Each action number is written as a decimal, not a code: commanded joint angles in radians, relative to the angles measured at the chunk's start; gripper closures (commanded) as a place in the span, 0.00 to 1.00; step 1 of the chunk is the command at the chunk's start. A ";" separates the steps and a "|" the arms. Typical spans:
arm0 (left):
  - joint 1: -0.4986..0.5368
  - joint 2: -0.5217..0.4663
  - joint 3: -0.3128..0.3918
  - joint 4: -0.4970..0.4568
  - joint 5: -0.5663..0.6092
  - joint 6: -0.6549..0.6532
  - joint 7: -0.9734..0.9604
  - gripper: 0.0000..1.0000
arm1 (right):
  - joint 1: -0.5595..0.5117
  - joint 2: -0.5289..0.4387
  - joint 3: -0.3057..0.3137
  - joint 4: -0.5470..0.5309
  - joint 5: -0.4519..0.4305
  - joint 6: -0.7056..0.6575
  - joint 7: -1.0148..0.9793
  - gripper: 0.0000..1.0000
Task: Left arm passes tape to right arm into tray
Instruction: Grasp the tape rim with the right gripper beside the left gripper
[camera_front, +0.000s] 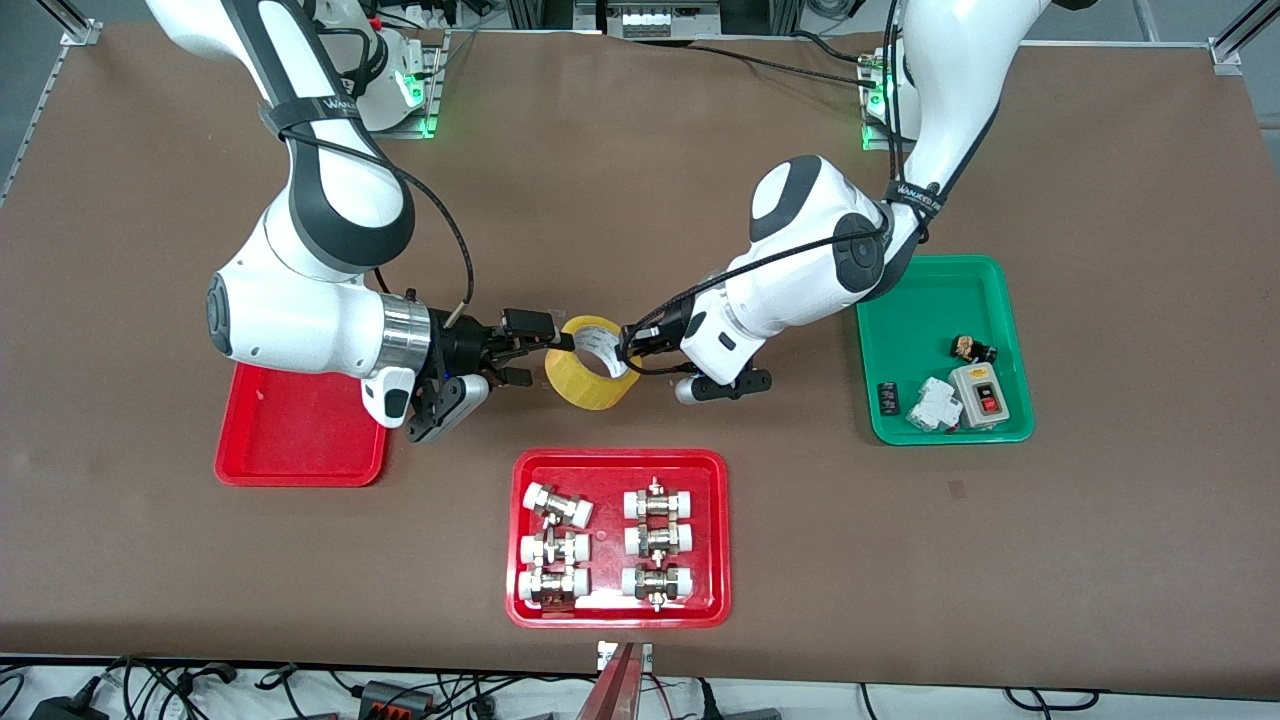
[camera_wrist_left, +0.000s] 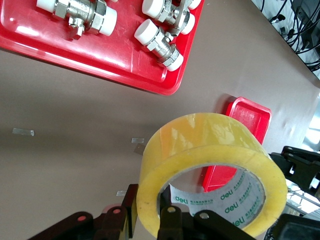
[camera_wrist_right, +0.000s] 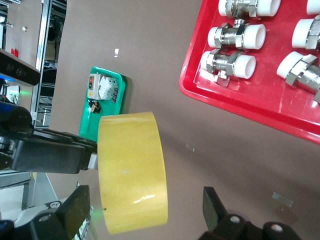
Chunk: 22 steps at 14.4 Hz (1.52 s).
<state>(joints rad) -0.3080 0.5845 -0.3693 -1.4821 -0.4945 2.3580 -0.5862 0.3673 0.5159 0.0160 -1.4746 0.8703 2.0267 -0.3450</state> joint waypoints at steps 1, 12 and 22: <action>-0.008 0.015 0.000 0.036 -0.009 0.006 0.003 1.00 | 0.016 0.030 -0.005 0.040 0.039 0.007 -0.026 0.00; -0.006 0.014 0.000 0.037 -0.009 0.006 0.003 1.00 | 0.030 0.035 -0.005 0.039 0.088 -0.003 -0.086 0.34; 0.003 0.008 0.000 0.037 -0.007 -0.002 0.002 0.36 | 0.027 0.038 -0.005 0.039 0.088 -0.003 -0.132 0.59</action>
<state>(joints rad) -0.3065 0.5852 -0.3682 -1.4786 -0.4942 2.3590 -0.5854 0.3900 0.5399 0.0059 -1.4618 0.9353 2.0288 -0.4454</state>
